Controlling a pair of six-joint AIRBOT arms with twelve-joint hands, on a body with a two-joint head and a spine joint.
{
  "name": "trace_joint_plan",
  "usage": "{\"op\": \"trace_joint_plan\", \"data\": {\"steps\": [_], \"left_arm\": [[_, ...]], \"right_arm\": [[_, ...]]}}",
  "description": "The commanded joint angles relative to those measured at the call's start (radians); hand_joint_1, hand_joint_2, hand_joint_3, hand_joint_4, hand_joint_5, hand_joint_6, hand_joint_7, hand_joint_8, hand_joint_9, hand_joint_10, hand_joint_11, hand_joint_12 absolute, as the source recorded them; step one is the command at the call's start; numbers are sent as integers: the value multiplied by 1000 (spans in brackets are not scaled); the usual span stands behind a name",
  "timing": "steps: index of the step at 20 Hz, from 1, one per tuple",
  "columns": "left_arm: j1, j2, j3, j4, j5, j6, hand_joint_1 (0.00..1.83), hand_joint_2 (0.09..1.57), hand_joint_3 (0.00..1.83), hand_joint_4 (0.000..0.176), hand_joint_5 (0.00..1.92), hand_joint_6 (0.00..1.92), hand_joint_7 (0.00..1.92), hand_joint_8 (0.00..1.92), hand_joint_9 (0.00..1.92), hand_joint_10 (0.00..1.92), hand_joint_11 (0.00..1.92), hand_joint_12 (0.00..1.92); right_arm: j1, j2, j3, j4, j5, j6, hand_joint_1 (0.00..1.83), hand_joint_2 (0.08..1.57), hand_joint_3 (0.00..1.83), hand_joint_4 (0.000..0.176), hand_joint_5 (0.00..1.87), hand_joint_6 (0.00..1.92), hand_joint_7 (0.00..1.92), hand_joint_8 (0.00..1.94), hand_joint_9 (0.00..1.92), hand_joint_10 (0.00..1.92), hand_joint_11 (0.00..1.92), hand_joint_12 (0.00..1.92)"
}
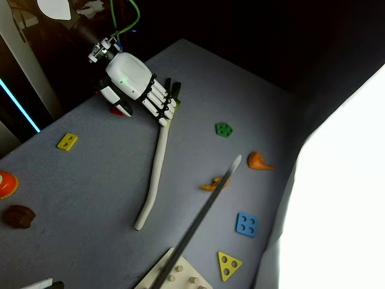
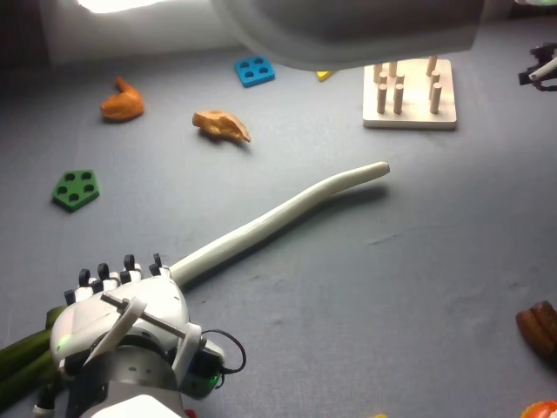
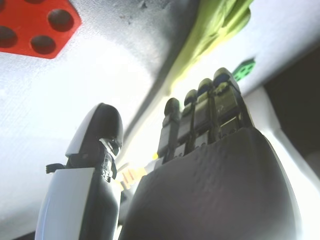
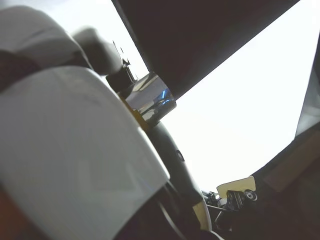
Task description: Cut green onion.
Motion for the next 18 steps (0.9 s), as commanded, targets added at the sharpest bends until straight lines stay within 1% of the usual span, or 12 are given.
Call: {"op": "trace_joint_plan", "data": {"steps": [1,3,5,6,7,8,11,12,14,15,16,18], "left_arm": [[1,3,3,70,58,4,658,1451,45,14,108,6,0,0,1,0,11,17],[7,3,3,70,58,4,670,1442,52,13,111,1,0,0,2,0,0,75],[15,3,1,70,58,4,669,1442,53,13,111,1,0,0,2,0,0,80],[17,4,0,70,58,4,645,1443,56,17,89,0,0,0,0,0,0,65],[19,4,-1,70,58,4,702,1410,42,20,109,9,7,2,9,3,0,63],[21,3,-2,70,58,4,730,1399,38,20,120,11,1,0,1,0,0,12],[30,3,-7,70,56,4,740,1401,40,22,150,23,2,1,2,1,0,0],[31,3,-9,66,56,4,707,1411,47,31,121,9,0,0,0,0,0,0],[35,3,-13,63,56,4,708,1420,55,29,99,0,0,0,0,0,0,0],[36,3,-15,61,56,4,687,1430,62,24,87,0,0,0,0,0,0,0],[38,3,-18,58,56,4,725,1418,59,20,104,8,0,0,0,0,0,0],[42,3,-21,51,56,4,727,1409,60,21,136,16,0,0,0,0,0,0]], "right_arm": [[12,13,-21,-3,164,-5,1618,918,645,176,1381,1921,1529,1941,1641,1921,1686,1921],[-5,32,-89,-3,218,-43,1618,918,643,176,1382,1921,1529,1941,1638,1921,1682,1921],[-18,52,-154,-3,238,-40,1618,918,643,176,1382,1921,1529,1941,1638,1921,1682,1921],[-24,57,-171,-4,242,-30,1615,919,643,176,1386,1921,1547,1941,1644,1921,1683,1921],[-30,62,-187,-14,245,-16,1603,923,648,176,1377,1921,1566,1941,1667,1921,1699,1921],[-37,68,-201,-34,248,7,1601,925,650,176,1376,1921,1569,1941,1672,1921,1703,1921],[-58,89,-242,-42,251,49,1612,915,646,176,1366,1921,1558,1941,1657,1921,1681,1921],[-69,95,-257,-42,252,56,1620,905,642,176,1372,1921,1564,1941,1664,1921,1692,1921],[-90,113,-285,-41,282,99,1629,907,644,176,1390,1921,1575,1941,1672,1921,1696,1921],[-97,120,-298,-41,297,102,1616,910,646,176,1384,1921,1573,1941,1667,1921,1687,1921],[-107,125,-310,-35,319,101,1609,914,645,176,1360,1921,1560,1941,1658,1921,1679,1921],[-121,131,-330,-8,338,81,1614,916,653,176,1359,1921,1581,1941,1681,1921,1697,1921]]}}
